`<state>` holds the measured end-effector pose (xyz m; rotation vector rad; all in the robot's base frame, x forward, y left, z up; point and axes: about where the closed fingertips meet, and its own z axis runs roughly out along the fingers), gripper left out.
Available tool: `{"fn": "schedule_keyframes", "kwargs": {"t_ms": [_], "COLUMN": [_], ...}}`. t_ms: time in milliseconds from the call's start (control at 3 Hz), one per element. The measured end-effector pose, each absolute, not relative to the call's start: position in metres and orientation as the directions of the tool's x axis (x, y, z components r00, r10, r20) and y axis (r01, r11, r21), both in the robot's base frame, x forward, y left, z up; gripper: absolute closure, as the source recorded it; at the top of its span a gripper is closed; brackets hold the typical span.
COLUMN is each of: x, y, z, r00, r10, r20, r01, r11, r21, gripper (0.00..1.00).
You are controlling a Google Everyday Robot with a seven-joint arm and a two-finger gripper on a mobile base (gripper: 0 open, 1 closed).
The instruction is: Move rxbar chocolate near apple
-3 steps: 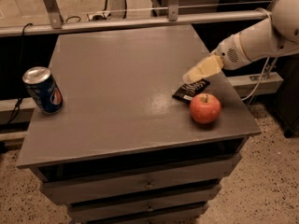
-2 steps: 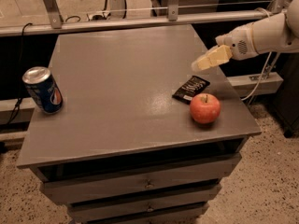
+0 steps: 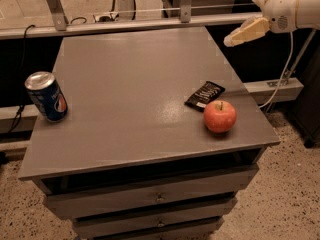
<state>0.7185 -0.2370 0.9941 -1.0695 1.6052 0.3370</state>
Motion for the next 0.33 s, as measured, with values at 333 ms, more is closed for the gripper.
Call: {"fn": "schedule_keyframes", "kwargs": {"t_ms": [333], "x": [0.7186], "y": [-0.2369], "z": [0.9941], "r00": [0.033], "r10": [-0.457], "r20": [-0.889], "r01": [-0.776], "r11": [0.548], "r21": [-0.311], "gripper": [0.00]}}
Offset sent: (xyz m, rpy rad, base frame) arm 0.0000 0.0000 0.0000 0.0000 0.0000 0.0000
